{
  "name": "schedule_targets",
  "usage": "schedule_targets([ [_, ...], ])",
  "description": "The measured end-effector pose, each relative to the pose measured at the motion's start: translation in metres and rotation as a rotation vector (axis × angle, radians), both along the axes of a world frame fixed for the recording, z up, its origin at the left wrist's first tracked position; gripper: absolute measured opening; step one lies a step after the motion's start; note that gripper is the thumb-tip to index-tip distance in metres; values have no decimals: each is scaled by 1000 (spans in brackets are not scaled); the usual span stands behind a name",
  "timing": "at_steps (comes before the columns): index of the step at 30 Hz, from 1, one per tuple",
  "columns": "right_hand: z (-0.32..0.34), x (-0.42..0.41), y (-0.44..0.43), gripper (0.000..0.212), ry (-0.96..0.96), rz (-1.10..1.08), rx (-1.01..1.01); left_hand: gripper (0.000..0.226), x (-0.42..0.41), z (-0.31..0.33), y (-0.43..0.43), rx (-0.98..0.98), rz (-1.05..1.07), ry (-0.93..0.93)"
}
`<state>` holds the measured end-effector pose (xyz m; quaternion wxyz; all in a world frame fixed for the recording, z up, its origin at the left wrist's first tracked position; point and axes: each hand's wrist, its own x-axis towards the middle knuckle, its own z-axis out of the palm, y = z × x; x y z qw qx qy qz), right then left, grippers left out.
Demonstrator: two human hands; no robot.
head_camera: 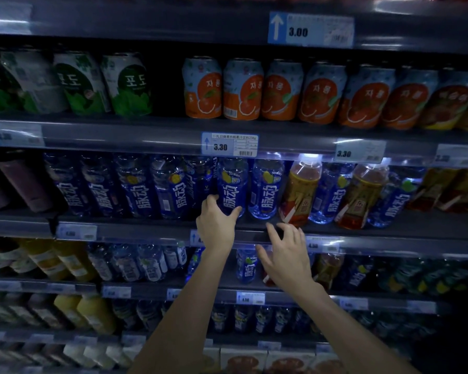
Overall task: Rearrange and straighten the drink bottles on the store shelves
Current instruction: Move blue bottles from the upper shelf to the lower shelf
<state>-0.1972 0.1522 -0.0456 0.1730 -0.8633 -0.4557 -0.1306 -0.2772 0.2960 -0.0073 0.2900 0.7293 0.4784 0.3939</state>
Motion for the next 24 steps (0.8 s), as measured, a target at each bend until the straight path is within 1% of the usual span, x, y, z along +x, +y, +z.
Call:
schedule_targets([
  [8, 3, -1, -1, 59, 19, 1, -1, 60, 3, 0, 3, -15, 2, -5],
  [15, 3, 3, -3, 63, 20, 36, -30, 71, -5, 4, 9, -61, -74, 21],
  [19, 2, 3, -4, 64, 43, 39, -35, 72, -19, -1, 0, -37, -120, -42],
  [22, 1, -1, -5, 67, 78, 36, -30, 70, -35, -8, -9, 5, -139, -50],
  [24, -1, -7, -6, 67, 79, 30, -44, 69, -48, -15, -15, -7, -145, -64],
])
